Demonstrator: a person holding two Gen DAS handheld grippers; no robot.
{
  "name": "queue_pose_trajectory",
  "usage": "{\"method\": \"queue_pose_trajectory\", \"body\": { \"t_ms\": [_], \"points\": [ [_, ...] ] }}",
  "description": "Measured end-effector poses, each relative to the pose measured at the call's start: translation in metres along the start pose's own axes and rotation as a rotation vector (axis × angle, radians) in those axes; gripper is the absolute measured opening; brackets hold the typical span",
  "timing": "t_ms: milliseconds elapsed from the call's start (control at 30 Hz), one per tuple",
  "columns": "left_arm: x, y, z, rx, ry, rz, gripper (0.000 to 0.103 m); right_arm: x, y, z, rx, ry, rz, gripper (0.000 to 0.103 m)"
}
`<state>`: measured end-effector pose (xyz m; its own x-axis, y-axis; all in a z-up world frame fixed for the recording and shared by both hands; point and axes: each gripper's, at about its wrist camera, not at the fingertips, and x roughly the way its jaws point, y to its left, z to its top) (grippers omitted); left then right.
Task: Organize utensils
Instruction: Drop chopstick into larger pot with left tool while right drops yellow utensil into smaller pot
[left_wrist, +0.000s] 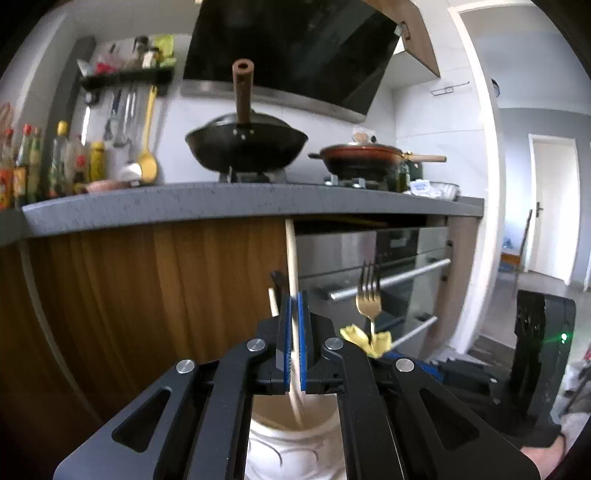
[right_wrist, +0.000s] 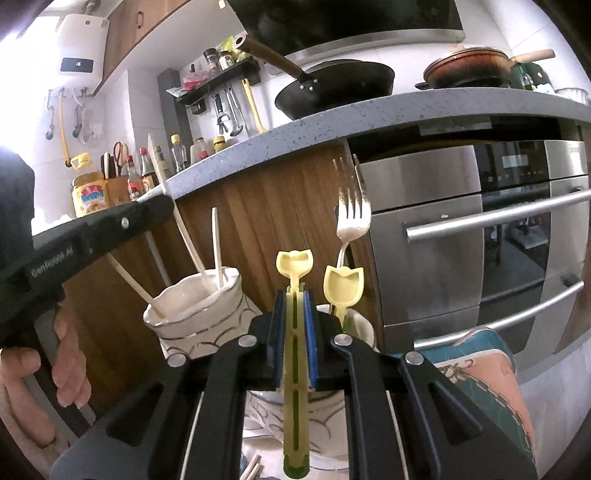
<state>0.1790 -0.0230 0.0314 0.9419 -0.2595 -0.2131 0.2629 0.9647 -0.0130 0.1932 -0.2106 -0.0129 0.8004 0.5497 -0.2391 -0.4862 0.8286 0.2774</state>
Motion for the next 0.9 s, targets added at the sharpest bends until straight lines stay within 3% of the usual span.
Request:
{"method": "queue_pose_trajectory", "body": {
  "t_ms": [267, 400, 600, 900],
  "points": [
    [-0.003, -0.001, -0.002, -0.001, 0.032, -0.013, 0.004, 0.007, 0.005, 0.018, -0.001, -0.053, -0.014, 0.010],
    [-0.008, -0.001, -0.002, -0.017, 0.030, -0.036, 0.010, 0.020, 0.012, 0.023, -0.018, -0.070, -0.022, 0.010],
    [-0.017, -0.001, 0.000, -0.017, 0.019, -0.060, 0.010, 0.036, 0.017, 0.018, -0.055, -0.067, -0.055, 0.010],
    [-0.020, -0.003, -0.008, -0.021, 0.023, -0.086, 0.010, 0.022, 0.010, 0.009, -0.032, -0.063, -0.063, 0.010]
  ]
}}
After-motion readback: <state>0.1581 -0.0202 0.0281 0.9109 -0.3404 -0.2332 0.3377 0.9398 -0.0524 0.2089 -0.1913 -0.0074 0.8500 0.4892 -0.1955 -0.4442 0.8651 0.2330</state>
